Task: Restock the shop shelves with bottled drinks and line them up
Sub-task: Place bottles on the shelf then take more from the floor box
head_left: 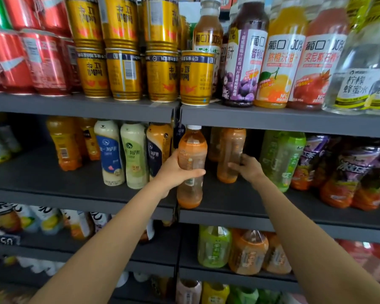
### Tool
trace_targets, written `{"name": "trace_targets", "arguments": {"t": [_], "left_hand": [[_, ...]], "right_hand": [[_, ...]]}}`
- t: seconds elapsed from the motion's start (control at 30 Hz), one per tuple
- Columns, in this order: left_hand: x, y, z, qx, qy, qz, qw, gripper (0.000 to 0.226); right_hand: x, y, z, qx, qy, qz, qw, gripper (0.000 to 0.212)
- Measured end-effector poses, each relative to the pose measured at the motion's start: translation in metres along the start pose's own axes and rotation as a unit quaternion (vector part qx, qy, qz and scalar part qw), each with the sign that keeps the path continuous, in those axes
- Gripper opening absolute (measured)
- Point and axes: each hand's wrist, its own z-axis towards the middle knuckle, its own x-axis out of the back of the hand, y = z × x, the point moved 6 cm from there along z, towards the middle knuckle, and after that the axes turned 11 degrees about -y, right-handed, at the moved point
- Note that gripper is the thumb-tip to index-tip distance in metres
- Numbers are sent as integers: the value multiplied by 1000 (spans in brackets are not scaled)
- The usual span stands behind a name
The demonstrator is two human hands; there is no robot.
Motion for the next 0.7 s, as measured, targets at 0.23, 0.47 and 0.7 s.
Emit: {"name": "trace_targets", "arguments": {"t": [0.23,0.47,0.7], "left_hand": [[-9,-8,-2,39,16,156,987,68],[-34,2,38,37,57,201,977,68],[-58,8,85,66,86,219,970,68]], "right_hand": [[-2,11,2,-50,67,-33,996,34],[3,15,-19,-16,9,36,999,38],[14,35,-42,9,-6,36,999,30]]}}
